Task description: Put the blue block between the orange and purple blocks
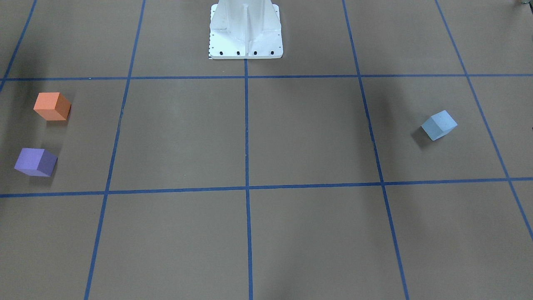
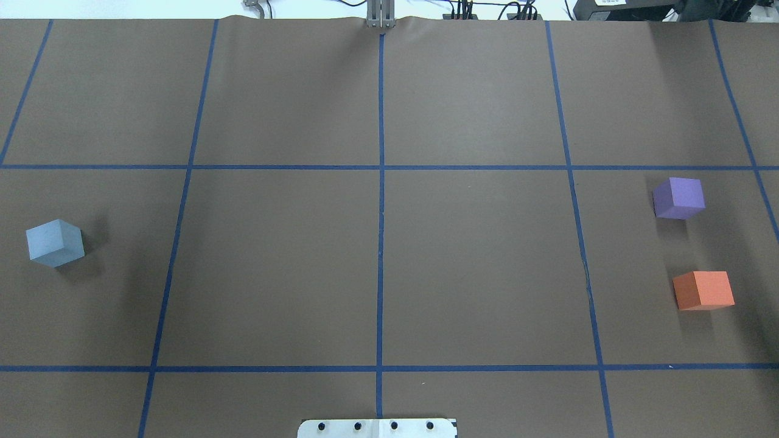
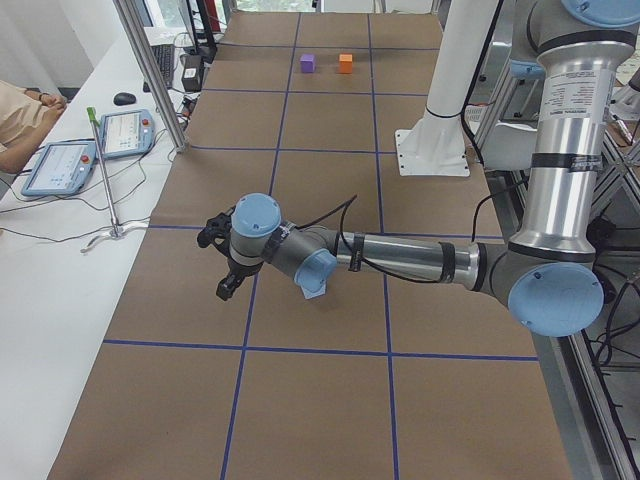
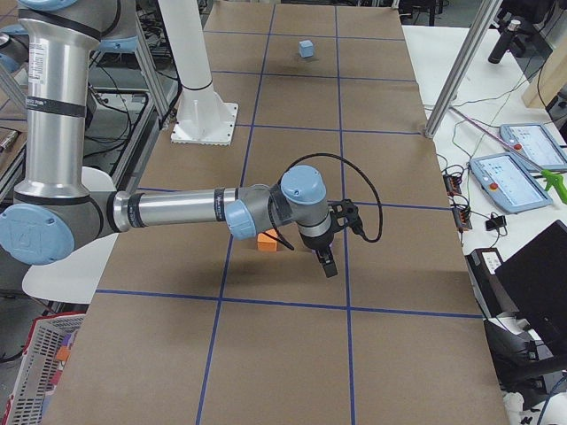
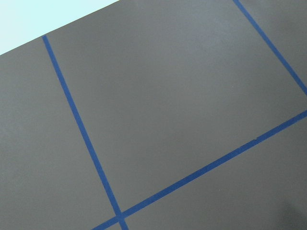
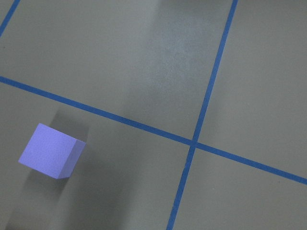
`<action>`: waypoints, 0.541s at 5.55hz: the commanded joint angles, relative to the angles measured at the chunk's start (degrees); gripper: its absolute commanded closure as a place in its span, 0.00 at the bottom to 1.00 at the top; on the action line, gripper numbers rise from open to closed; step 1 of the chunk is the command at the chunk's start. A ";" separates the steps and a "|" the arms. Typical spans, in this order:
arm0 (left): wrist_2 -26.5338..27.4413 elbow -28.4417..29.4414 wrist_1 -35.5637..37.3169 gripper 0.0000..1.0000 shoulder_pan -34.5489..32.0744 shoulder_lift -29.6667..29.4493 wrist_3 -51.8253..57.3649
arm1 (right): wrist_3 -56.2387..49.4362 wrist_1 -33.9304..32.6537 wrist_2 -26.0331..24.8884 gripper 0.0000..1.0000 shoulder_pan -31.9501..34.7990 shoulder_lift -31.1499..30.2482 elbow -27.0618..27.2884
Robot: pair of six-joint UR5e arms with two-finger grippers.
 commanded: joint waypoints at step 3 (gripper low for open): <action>5.41 0.41 -18.92 0.00 15.65 5.30 -52.54 | 0.20 2.05 0.20 0.00 -0.01 -0.29 -1.86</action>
